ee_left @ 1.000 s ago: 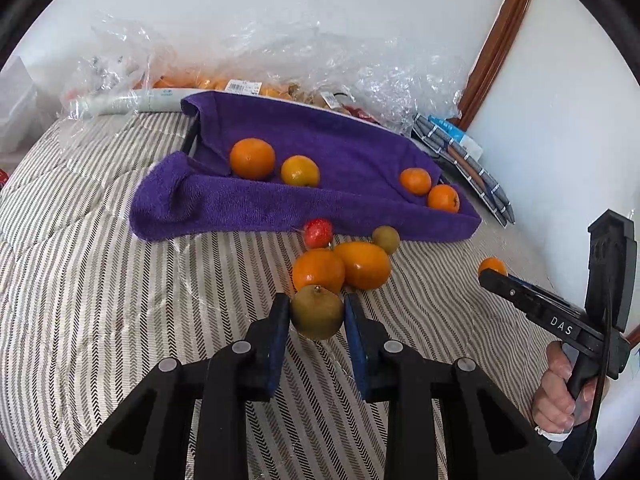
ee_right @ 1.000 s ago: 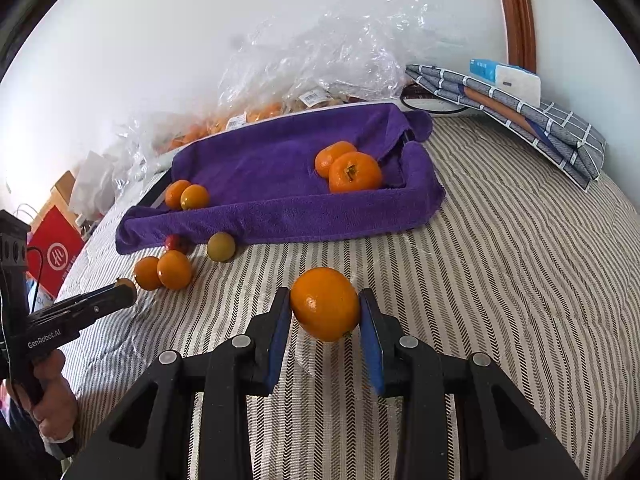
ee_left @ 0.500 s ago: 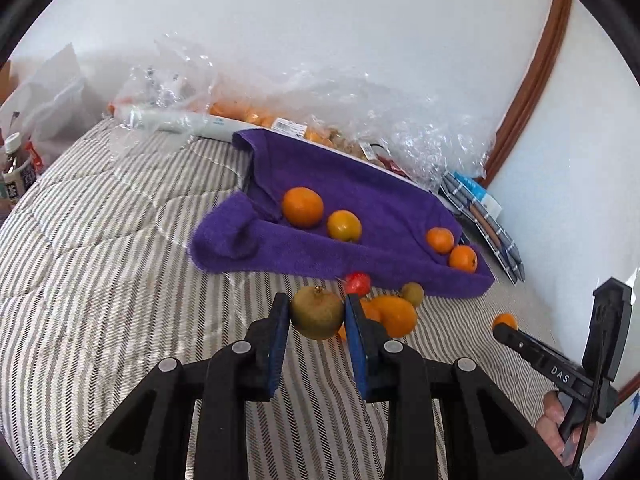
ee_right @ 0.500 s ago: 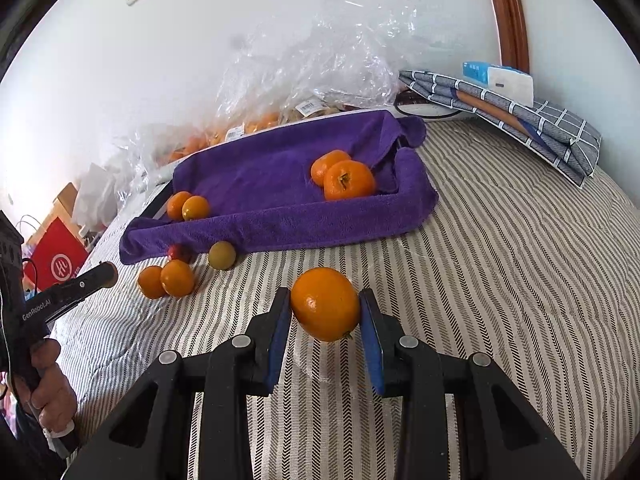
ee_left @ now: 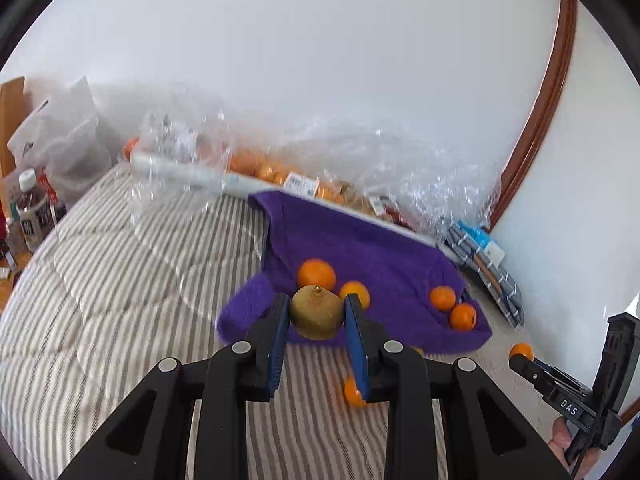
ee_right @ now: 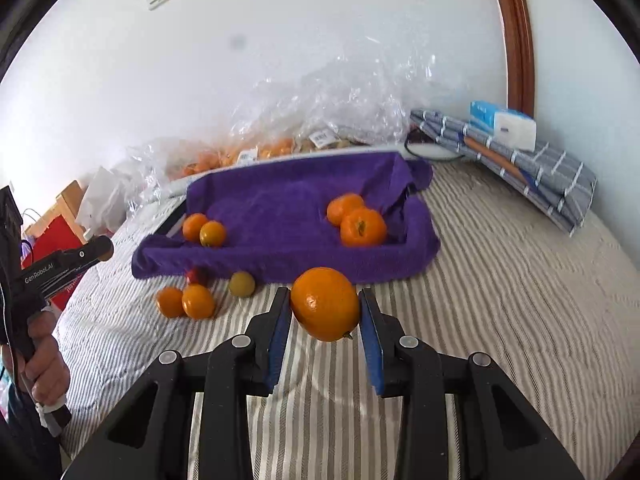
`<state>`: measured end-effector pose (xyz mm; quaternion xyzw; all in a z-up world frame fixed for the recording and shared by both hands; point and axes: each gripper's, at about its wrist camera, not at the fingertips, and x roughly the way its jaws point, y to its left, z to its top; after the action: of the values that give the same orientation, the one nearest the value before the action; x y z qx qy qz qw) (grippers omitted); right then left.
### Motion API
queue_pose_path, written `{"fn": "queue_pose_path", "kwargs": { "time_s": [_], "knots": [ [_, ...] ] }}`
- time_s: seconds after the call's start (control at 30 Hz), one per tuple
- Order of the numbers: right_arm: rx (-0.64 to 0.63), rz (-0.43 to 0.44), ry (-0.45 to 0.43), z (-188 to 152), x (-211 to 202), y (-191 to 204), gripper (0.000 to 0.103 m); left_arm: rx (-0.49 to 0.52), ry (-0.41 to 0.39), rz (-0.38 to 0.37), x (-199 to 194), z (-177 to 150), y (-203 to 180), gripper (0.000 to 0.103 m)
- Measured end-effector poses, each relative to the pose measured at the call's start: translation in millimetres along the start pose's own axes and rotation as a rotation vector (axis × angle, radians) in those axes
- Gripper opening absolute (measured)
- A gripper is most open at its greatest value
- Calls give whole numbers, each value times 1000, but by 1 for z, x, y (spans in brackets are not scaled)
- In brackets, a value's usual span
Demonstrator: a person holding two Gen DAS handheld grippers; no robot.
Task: Organize fruits
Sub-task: 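Carry both held fruits over the purple towel and release them there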
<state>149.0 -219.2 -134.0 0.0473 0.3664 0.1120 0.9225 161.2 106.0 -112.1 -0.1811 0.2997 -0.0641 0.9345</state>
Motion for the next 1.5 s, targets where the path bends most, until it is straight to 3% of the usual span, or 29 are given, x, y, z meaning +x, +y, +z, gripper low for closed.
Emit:
{"fn": "queue_pose_path", "kwargs": {
  "time_s": [0.3, 0.67, 0.9, 1.1, 1.27, 1.5],
  "knots": [
    [-49, -18, -96, 64, 5, -5, 34, -29, -32, 12, 26, 44, -15, 26],
    [-27, -17, -82, 118, 70, -24, 34, -23, 81, 33, 117, 54, -31, 26],
    [3, -23, 31, 120, 129, -43, 34, 3, 177, 67, 159, 54, -29, 26],
    [38, -12, 113, 106, 163, -46, 34, 49, 207, 111, 174, 45, -29, 26],
    [58, -6, 149, 99, 174, -47, 34, 41, 237, 96, 183, 39, -29, 26],
    [27, -26, 124, 97, 168, -44, 34, 55, 224, 91, 183, 36, -31, 26]
  ]
}}
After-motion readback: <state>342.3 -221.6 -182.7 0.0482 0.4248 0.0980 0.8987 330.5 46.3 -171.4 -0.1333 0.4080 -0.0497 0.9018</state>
